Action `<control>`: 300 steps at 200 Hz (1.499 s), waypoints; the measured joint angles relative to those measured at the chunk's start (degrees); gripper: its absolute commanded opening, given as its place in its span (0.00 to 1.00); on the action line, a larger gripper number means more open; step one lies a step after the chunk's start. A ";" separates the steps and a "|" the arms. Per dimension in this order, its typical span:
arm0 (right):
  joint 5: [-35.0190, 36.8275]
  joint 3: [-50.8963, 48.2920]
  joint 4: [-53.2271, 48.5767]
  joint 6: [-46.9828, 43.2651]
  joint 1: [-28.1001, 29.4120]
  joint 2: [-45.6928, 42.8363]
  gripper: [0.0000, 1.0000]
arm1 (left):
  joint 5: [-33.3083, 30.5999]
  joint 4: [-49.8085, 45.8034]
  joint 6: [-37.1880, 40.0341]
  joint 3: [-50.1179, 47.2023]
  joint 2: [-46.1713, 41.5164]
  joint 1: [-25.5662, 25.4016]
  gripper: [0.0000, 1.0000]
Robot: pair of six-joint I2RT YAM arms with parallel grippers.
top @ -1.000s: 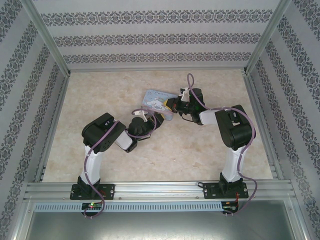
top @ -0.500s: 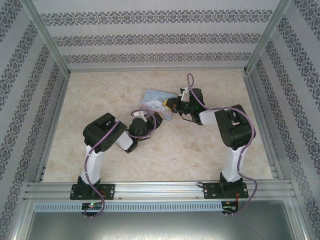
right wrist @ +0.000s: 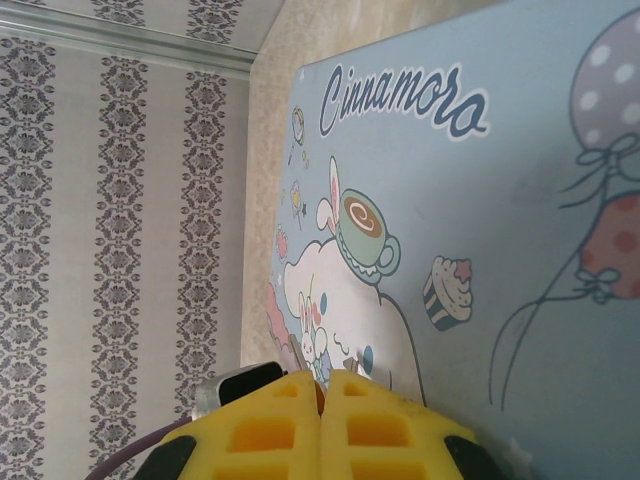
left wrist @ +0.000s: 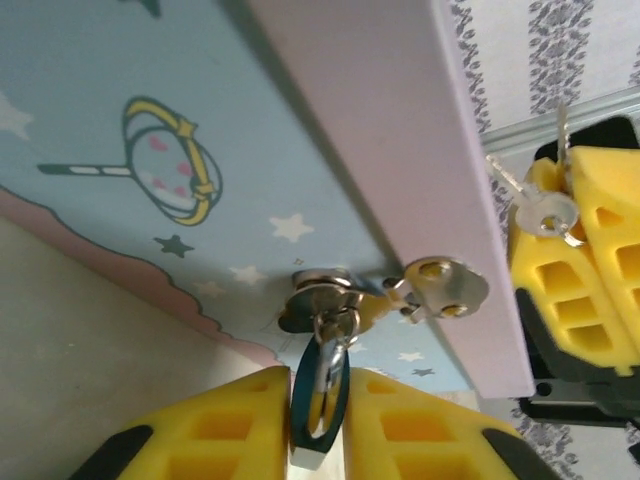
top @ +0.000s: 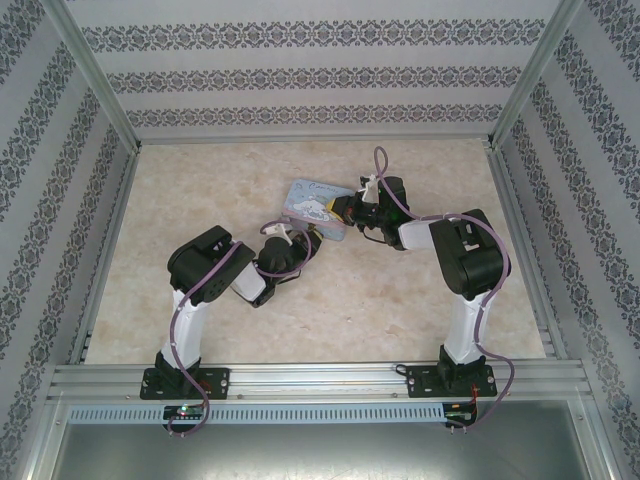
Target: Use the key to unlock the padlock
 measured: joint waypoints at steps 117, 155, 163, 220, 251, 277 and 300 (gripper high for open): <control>0.26 -2.67 -9.20 -0.33 -0.37 -8.11 0.00 | 1.90 -7.98 -2.82 -1.60 -5.62 0.02 0.00; 0.39 -8.96 -9.81 -0.50 -0.22 -16.83 0.00 | 4.50 -16.83 -2.62 -1.60 -10.34 0.04 0.00; 0.52 -10.43 -9.84 -0.52 0.04 -18.49 0.00 | 4.92 -18.38 -2.58 -1.62 -11.21 0.04 0.00; 3.48 -20.74 -9.88 -0.66 4.22 -26.49 0.00 | 7.56 -24.59 -2.56 -2.47 -15.28 0.44 0.00; 5.77 -25.86 -8.74 0.00 7.41 -26.71 0.00 | 10.45 -25.20 -3.10 -2.49 -15.89 1.20 0.00; 7.41 -28.94 -6.03 1.51 8.79 -26.01 0.00 | 12.50 -25.20 -4.46 -2.49 -15.89 1.31 0.00; 8.66 -30.36 -2.27 3.69 9.07 -24.61 0.00 | 13.73 -25.16 -5.88 -2.49 -15.91 1.42 0.00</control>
